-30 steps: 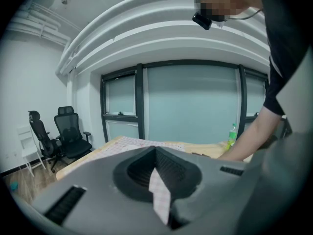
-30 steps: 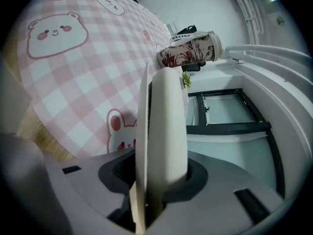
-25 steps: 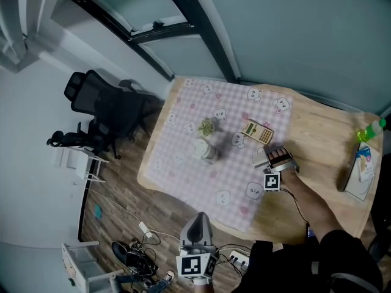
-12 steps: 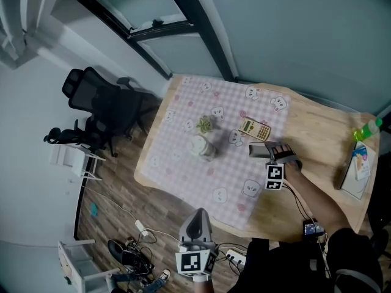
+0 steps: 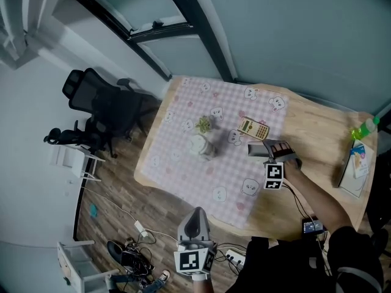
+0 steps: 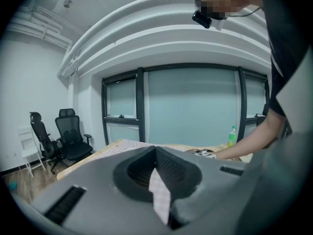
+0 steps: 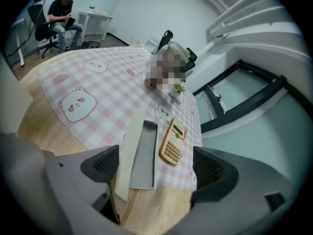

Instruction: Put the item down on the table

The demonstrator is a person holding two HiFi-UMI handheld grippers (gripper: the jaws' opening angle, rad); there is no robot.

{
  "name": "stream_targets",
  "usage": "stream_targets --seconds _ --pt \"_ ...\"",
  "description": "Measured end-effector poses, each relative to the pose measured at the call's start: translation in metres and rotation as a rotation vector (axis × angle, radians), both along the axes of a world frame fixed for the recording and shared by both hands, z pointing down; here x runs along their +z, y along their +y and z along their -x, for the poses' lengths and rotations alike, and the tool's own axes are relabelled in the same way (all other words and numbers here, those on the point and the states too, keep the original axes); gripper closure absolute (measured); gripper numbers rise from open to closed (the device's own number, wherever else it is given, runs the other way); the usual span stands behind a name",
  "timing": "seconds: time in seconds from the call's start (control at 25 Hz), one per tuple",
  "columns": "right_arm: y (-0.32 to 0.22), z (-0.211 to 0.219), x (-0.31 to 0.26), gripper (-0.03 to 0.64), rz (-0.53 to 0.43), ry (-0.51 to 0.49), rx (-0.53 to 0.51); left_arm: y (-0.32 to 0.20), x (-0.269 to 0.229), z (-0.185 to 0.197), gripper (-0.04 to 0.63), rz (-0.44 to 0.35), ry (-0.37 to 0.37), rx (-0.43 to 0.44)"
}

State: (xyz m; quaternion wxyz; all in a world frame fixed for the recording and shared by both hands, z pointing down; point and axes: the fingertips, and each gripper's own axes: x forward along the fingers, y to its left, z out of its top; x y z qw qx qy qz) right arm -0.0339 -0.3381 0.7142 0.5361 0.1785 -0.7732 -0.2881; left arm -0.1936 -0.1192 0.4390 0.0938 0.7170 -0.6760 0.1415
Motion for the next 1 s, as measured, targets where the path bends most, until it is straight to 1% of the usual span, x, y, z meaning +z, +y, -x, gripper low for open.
stream_targets --seconds 0.12,0.2,0.28,0.32,0.36,0.4,0.44,0.56,0.64,0.72,0.8,0.88,1.0 --pt "0.007 0.006 -0.042 0.166 -0.032 -0.073 -0.009 -0.002 -0.006 0.000 0.597 -0.014 0.002 -0.002" --pt "0.012 0.008 -0.080 0.166 -0.063 -0.167 0.009 -0.003 -0.008 0.000 0.597 -0.019 -0.001 0.001" --pt "0.018 0.002 -0.121 0.177 -0.102 -0.278 0.057 -0.004 -0.011 -0.003 0.597 -0.027 0.000 0.014" --pt "0.022 -0.003 -0.143 0.248 -0.130 -0.341 0.083 -0.004 -0.013 -0.005 0.597 -0.034 0.003 0.018" --pt "0.028 -0.007 -0.165 0.420 -0.159 -0.412 0.108 -0.004 -0.016 -0.006 0.597 -0.041 0.004 0.019" --pt "0.033 -0.010 -0.185 0.559 -0.172 -0.488 0.129 -0.003 -0.020 -0.006 0.597 -0.049 0.001 0.019" --pt "0.039 -0.014 -0.202 0.595 -0.155 -0.573 0.151 -0.003 -0.024 -0.006 0.597 -0.058 -0.005 0.022" --pt "0.051 -0.038 -0.244 0.600 0.001 -0.865 0.241 -0.007 -0.034 -0.010 0.597 -0.104 -0.028 0.055" --pt "0.054 -0.058 -0.266 0.600 0.078 -1.007 0.298 -0.007 -0.042 -0.016 0.597 -0.134 -0.031 0.066" --pt "0.059 -0.074 -0.277 0.601 0.113 -1.082 0.341 -0.002 -0.046 -0.020 0.597 -0.133 -0.029 0.068" --pt "0.065 -0.086 -0.285 0.601 0.131 -1.129 0.369 0.002 -0.048 -0.023 0.597 -0.128 -0.039 0.077" --pt "0.072 -0.094 -0.296 0.601 0.148 -1.183 0.385 0.005 -0.052 -0.024 0.597 -0.141 -0.040 0.079" --pt "0.087 -0.107 -0.322 0.601 0.180 -1.303 0.395 0.008 -0.061 -0.025 0.597 -0.155 -0.033 0.078"
